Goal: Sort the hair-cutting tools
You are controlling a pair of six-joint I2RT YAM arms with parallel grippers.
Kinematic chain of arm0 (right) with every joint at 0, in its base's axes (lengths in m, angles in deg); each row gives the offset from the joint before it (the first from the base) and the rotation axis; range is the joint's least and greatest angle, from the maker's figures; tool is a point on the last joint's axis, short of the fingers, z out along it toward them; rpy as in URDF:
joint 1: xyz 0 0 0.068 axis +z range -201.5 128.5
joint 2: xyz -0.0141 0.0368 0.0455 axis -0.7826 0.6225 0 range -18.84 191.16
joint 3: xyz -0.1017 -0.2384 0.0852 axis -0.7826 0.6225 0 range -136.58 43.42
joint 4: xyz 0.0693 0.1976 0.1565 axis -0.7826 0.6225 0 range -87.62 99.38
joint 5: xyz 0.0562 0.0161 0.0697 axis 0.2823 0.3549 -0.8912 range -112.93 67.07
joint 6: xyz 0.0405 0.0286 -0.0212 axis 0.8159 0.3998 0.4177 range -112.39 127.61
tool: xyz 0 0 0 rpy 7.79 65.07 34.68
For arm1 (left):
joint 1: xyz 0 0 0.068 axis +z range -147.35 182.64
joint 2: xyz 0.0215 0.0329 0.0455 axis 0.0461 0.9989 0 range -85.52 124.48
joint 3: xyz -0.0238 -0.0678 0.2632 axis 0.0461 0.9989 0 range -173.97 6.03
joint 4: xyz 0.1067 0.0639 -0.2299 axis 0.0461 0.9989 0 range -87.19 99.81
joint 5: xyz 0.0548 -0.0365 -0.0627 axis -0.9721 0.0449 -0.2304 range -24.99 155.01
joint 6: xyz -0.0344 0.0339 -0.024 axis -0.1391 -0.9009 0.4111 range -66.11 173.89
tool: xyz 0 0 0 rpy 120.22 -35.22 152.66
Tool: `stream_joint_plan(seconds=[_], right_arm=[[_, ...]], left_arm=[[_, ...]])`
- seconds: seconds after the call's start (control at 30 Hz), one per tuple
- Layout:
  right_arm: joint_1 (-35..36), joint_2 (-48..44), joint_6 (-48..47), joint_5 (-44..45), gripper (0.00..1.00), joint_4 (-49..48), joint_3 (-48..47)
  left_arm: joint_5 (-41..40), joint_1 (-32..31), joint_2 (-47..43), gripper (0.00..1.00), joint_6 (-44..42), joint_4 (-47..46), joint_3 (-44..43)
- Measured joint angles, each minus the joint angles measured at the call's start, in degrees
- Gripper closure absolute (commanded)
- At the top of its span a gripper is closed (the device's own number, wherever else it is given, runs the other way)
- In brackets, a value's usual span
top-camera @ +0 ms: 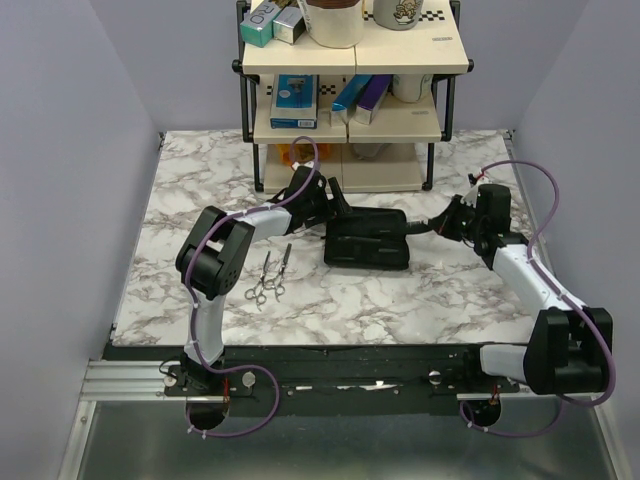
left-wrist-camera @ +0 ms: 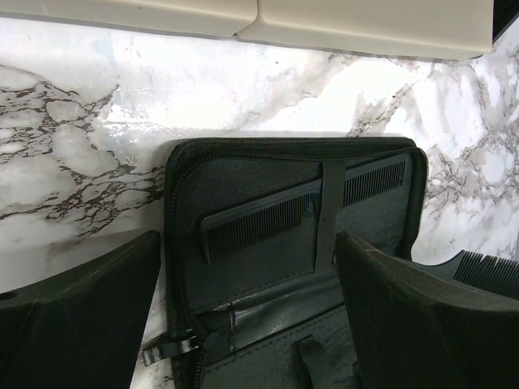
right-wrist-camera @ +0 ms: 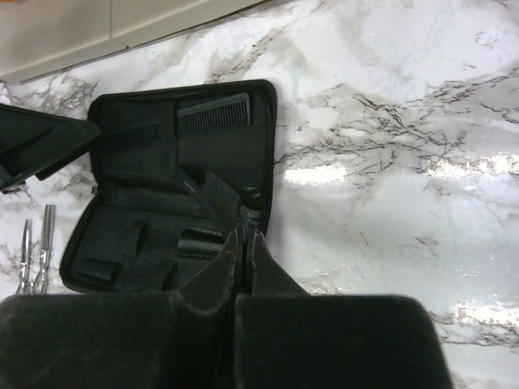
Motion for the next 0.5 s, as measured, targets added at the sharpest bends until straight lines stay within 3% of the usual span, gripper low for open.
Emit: stream_joint_plan(seconds=[0.5], right_arm=[[-0.3, 6.8, -0.8, -0.8, 0.99, -2.4, -0.5]], left_arm=[[0.1, 0.0, 0.0, 0.07, 0.0, 0.1, 0.0]])
